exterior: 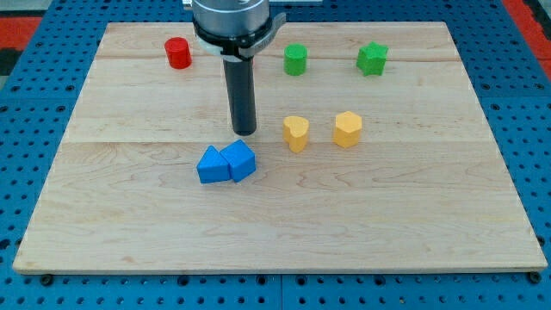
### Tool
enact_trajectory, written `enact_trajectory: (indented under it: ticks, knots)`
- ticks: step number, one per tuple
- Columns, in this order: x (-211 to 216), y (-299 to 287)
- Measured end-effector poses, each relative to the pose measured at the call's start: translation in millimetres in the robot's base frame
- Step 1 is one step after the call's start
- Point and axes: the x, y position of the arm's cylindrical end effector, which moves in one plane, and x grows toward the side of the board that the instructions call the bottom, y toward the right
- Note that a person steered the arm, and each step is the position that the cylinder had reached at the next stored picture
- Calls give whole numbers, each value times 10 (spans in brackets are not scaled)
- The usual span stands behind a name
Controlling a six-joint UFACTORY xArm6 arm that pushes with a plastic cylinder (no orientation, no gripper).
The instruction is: Push the green circle close to green star
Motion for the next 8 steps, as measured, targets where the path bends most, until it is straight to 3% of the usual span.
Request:
enact_trajectory:
  ticks: [3,4,6,8]
  knots:
    - [20,1274]
    - [15,1304]
    - [-451,1030]
    - [-857,351]
